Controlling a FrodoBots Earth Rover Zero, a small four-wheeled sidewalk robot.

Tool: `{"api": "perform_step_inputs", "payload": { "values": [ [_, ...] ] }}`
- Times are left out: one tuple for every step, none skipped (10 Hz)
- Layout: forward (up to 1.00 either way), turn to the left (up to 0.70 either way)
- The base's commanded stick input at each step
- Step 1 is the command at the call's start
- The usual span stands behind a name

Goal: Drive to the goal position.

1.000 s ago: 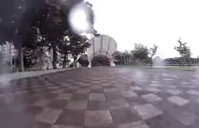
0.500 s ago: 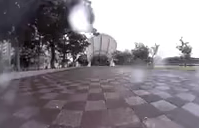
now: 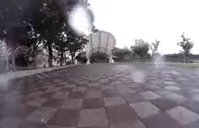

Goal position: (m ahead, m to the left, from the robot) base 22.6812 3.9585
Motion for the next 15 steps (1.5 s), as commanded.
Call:
{"api": "perform_step_inputs", "payload": {
  "values": [
    [0.85, 0.0],
    [0.85, 0.0],
    [0.85, 0.0],
    [0.85, 0.0],
    [0.85, 0.0],
    [0.85, 0.0],
    [0.85, 0.0],
    [0.85, 0.0],
    [0.85, 0.0],
    [0.85, 0.0],
    [0.85, 0.0],
    [0.85, 0.0],
    [0.85, 0.0],
    [0.85, 0.0],
    [0.85, 0.0]
  ]
}}
